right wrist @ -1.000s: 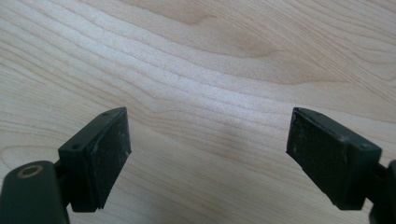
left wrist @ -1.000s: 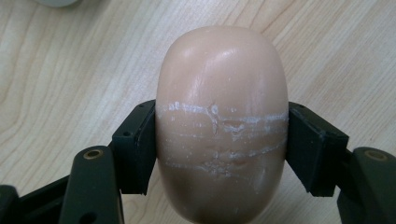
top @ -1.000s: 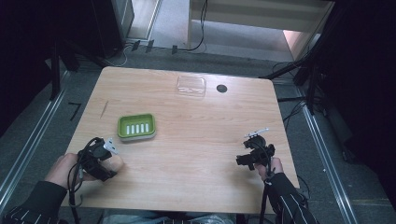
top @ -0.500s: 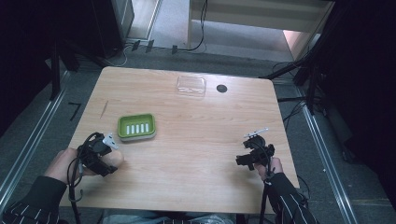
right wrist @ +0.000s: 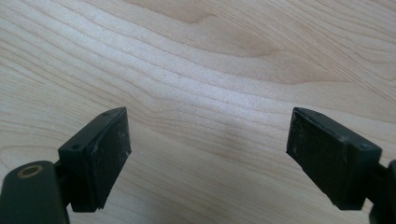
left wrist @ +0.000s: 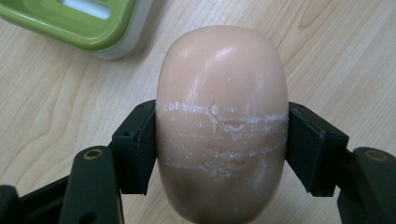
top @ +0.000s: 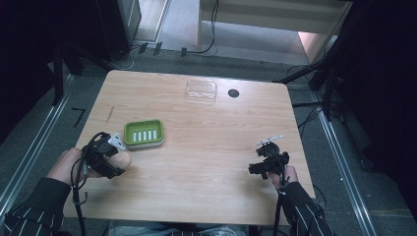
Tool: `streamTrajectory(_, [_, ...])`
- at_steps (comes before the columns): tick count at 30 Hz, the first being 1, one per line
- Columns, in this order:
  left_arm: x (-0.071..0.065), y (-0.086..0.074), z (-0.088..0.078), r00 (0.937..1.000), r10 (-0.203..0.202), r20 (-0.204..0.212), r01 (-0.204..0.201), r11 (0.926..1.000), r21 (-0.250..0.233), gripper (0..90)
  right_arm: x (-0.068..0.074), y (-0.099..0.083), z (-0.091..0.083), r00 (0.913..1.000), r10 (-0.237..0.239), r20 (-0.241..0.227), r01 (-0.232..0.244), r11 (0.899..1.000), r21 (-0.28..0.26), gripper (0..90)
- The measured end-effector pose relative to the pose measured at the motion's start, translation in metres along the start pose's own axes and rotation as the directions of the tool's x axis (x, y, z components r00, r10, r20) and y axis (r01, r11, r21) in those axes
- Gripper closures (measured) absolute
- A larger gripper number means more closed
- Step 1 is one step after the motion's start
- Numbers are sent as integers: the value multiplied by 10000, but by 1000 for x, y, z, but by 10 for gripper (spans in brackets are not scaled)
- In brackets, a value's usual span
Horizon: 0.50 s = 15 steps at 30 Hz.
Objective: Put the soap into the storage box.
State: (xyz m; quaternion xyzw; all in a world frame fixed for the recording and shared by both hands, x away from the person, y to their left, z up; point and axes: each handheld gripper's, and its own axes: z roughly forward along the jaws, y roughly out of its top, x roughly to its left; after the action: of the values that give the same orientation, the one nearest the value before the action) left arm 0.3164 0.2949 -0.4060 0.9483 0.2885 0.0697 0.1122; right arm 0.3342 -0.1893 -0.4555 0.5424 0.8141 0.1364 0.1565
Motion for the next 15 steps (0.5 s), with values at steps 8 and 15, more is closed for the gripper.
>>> streamTrajectory(8, [4, 8, -4, 9998, 165, -55, -165, 9998, -118, 334, 0, 0, 0, 10000, -2, 16, 2, 10000, 2, 143])
streamTrajectory(15, [8, 8, -5, 9998, 174, 0, -174, 9997, -178, 334, 0, 0, 0, 10000, -48, 17, 48, 10000, -17, 143])
